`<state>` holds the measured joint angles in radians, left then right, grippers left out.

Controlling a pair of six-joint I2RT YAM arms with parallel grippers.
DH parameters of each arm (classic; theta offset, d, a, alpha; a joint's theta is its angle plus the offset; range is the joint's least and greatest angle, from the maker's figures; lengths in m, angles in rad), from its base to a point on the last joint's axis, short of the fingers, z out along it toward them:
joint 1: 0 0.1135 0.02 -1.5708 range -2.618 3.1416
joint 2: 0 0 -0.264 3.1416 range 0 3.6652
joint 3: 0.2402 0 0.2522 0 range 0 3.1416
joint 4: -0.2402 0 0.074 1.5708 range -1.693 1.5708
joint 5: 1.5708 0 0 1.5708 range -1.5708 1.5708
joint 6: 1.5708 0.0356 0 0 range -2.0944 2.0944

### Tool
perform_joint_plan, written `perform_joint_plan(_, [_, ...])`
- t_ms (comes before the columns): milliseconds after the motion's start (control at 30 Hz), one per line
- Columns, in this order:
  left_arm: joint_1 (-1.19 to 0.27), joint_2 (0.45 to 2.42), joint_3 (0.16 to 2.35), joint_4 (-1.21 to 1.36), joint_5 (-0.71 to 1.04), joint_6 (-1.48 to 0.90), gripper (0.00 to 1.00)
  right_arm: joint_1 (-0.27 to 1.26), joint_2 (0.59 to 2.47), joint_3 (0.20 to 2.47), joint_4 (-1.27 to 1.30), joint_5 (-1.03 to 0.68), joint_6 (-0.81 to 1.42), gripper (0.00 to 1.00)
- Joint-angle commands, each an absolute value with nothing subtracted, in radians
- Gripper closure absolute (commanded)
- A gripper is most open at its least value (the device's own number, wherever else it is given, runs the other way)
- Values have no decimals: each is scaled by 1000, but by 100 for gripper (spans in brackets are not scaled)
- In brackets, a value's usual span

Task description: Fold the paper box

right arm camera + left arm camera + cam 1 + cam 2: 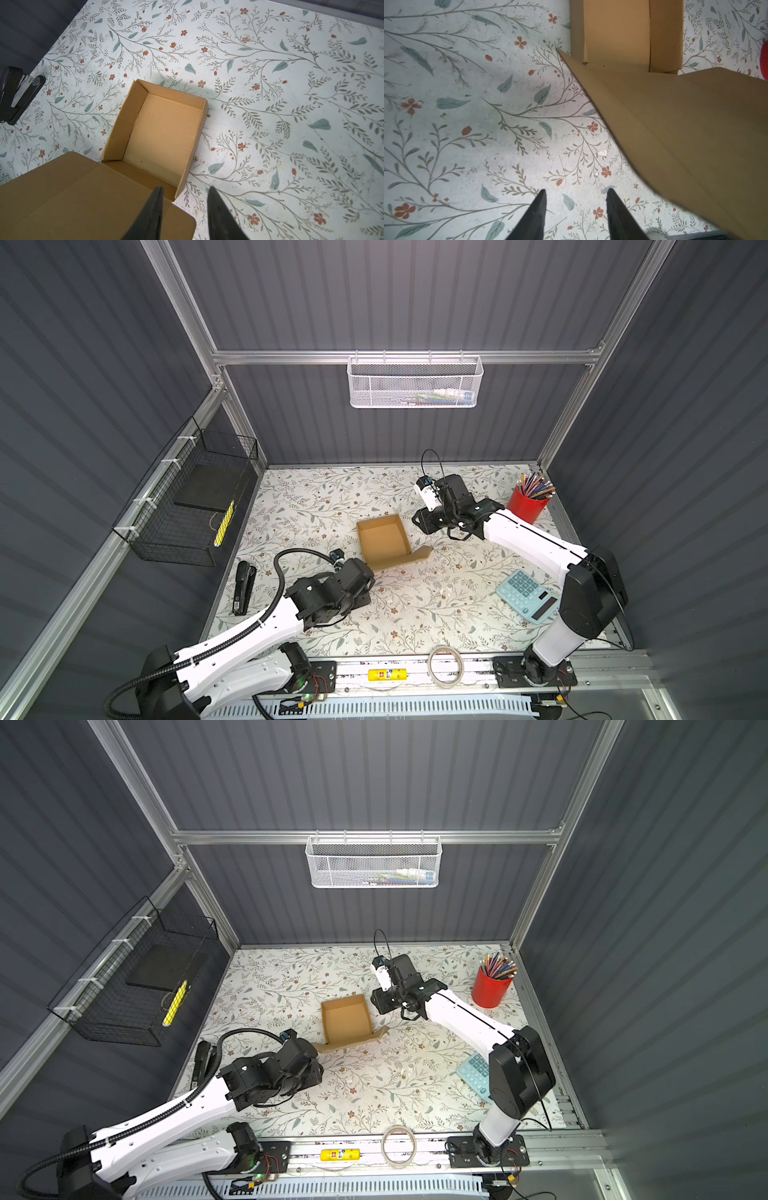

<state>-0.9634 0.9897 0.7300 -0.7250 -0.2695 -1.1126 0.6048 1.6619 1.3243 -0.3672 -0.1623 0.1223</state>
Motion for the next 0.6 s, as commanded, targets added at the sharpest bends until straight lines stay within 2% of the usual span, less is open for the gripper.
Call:
perform_joint_plan(0, [-1000, 1013, 730, -670, -322, -1158, 52, 609, 1675, 1311, -353, -187, 109, 62])
perform_joint_plan(433, [-1014, 1039, 675, -480, -450, -1170, 51, 621, 1667, 1244, -317, -247, 85, 64])
perform_joint_plan(567, [-1014, 1053, 683, -492, -512, -1171, 50, 633, 1668, 1227, -311, -254, 70, 65])
